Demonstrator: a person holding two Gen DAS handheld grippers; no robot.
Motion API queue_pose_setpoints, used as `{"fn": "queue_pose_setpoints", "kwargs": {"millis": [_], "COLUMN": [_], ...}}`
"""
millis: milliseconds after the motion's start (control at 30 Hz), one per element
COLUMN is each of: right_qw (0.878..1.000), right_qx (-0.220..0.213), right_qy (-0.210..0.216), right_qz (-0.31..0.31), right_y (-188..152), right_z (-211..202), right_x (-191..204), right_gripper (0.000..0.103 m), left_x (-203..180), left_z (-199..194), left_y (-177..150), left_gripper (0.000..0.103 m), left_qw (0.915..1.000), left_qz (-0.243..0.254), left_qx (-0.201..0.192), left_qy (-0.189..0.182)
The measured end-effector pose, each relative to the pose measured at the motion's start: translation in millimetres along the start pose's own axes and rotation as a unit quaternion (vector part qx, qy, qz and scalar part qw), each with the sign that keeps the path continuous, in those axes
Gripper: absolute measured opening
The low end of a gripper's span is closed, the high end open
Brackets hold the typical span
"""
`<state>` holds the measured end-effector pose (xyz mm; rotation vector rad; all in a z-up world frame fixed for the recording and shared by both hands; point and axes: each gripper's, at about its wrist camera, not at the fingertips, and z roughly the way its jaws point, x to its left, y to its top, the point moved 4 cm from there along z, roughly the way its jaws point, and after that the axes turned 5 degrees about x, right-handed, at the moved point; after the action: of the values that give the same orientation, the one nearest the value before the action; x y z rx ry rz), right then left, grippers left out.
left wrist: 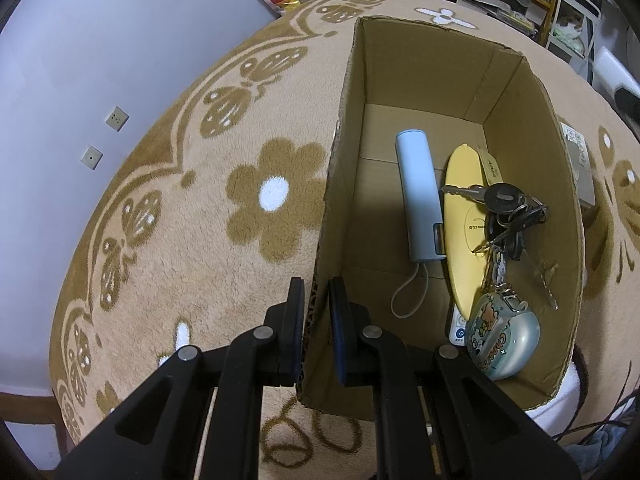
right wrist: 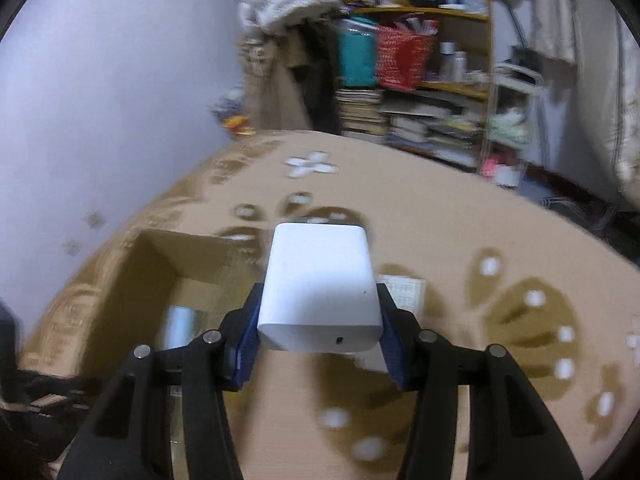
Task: Organize rigid objects
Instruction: 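Carry the white charger with the right tool into the box and release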
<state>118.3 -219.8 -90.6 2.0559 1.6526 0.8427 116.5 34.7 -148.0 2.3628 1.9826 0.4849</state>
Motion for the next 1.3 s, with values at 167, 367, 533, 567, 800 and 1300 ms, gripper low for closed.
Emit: {"fn": "queue_pose_setpoints", "kwargs": {"millis": [167, 367, 533, 567, 800, 1300], "right_qw": [0.997, 0.992, 0.99, 0.991, 0.99, 0.99], "right_qx": [-0.009, 0.005, 0.022, 0.024, 0.035, 0.043], "right_qy": [0.077, 0.093, 0.089, 0.087, 0.08, 0.082], "right_qz": [-0.028, -0.081, -0.103, -0.103, -0.107, -0.104], "right_y": [0, -13, -24, -25, -31, -28], "right_z": [-5, 1, 11, 14, 26, 33], "right_x": [49, 97, 110, 110, 105, 103], "right_gripper": [0.056, 0.056, 0.056, 0.056, 0.056, 0.057], "left_x": [1, 2, 3, 4, 6, 6], "left_z": [0, 1, 1, 1, 2, 2], "left_y": [0, 0, 0, 0, 0, 1], "left_gripper": [0.011, 0.011, 0.011, 0.011, 0.011, 0.011], "left_qw": [1.0, 1.0, 0.9999, 0.9999, 0.9999, 0.9997], "left_qz": [-0.003, -0.003, -0.007, -0.007, -0.007, -0.011], "left_qx": [0.001, 0.0, 0.001, 0.001, 0.002, 0.006], "left_qy": [-0.004, -0.004, -0.01, -0.009, -0.014, -0.023]}}
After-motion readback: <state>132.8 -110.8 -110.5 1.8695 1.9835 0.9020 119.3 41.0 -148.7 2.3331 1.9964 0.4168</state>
